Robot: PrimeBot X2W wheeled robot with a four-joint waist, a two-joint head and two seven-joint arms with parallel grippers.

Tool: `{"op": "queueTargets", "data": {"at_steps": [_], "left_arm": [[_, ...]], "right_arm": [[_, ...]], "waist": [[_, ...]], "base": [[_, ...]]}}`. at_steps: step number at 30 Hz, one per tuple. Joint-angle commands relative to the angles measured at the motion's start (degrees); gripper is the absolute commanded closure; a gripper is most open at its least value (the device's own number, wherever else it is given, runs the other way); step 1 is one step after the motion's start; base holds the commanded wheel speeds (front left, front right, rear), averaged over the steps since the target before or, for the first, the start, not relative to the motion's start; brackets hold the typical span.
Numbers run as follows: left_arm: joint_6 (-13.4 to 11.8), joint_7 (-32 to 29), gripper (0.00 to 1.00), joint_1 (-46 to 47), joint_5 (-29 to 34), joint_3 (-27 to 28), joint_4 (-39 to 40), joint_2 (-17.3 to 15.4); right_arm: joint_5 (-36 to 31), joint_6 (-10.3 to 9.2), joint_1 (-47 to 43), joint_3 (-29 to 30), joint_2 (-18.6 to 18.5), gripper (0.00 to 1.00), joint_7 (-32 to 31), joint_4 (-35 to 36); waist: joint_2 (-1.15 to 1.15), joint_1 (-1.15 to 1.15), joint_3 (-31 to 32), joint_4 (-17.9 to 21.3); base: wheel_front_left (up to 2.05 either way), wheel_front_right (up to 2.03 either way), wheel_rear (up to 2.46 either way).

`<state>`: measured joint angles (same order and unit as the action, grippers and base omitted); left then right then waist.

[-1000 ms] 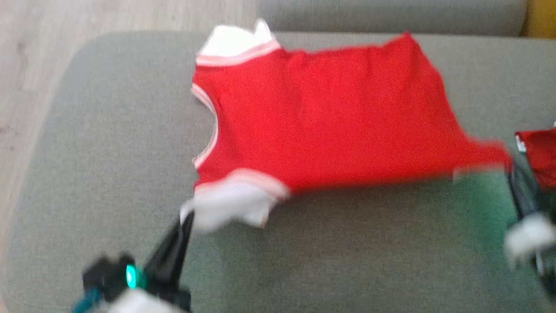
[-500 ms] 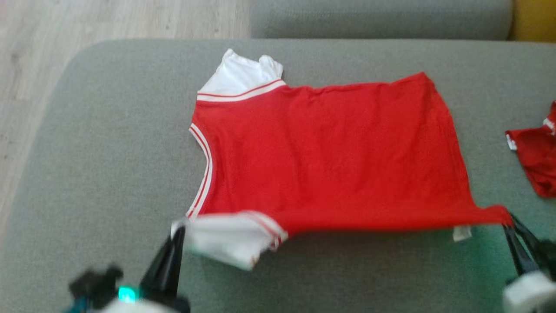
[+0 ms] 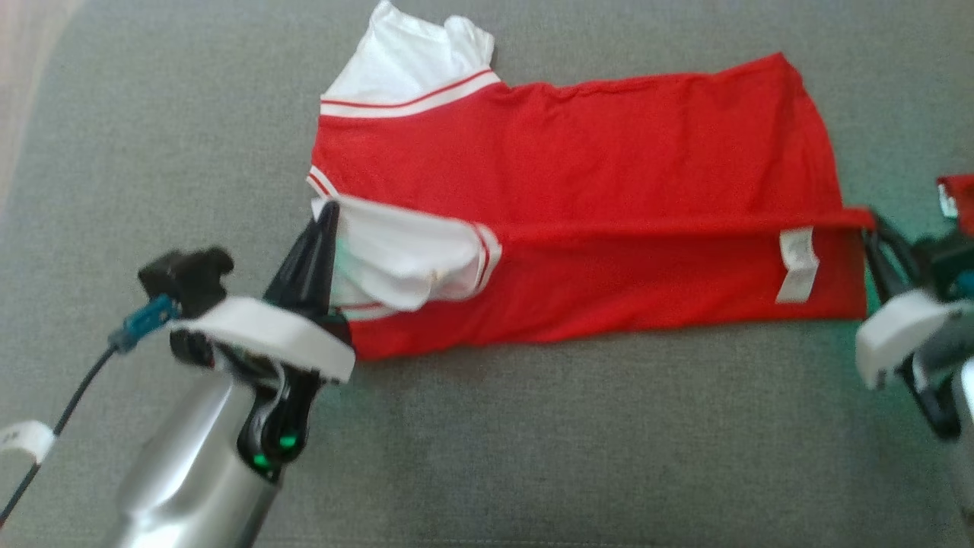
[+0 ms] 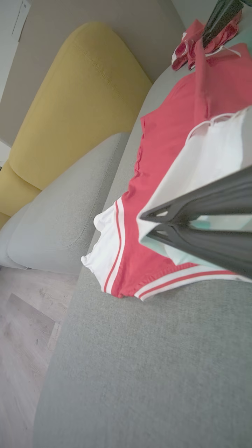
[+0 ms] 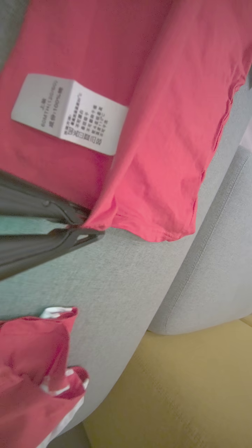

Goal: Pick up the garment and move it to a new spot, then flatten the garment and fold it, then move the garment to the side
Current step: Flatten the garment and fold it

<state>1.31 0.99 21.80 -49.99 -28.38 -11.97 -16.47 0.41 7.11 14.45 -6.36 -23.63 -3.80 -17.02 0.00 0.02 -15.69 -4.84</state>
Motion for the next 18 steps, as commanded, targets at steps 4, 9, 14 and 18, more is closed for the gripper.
{"op": "queueTargets", "data": {"at_steps": [4, 9, 14, 18], "left_arm": [[1.62, 3.97, 0.0, 5.7, 2.36, 2.0, -2.16, -0.32], [-0.36, 10.04, 0.0, 3.76, 8.69, 0.71, -3.49, -1.78], [-4.47, 11.84, 0.0, -2.1, 12.15, -0.77, -4.47, -1.84], [-8.06, 11.41, 0.0, -5.82, 13.45, -1.52, -6.72, -2.02]], "right_arm": [[-1.47, 0.37, 6.07, -0.51, -0.77, 0.0, 4.48, -3.33], [-3.17, 0.37, 6.49, 2.46, 2.25, 0.0, 11.14, -6.11], [-4.27, 0.37, 3.96, 5.33, 5.34, 0.0, 14.81, -8.25], [-4.67, 0.37, 2.8, 5.89, 7.31, 0.0, 15.97, -9.42]], "waist": [[0.0, -0.02, -1.73, 0.12], [0.0, -0.02, -1.08, 0.1], [0.0, -0.02, 0.12, 0.43], [0.0, -0.02, 0.57, 1.2]], "base": [[0.0, 0.0, 0.0], [0.0, 0.0, 0.0], [0.0, 0.0, 0.0], [0.0, 0.0, 0.0]]}}
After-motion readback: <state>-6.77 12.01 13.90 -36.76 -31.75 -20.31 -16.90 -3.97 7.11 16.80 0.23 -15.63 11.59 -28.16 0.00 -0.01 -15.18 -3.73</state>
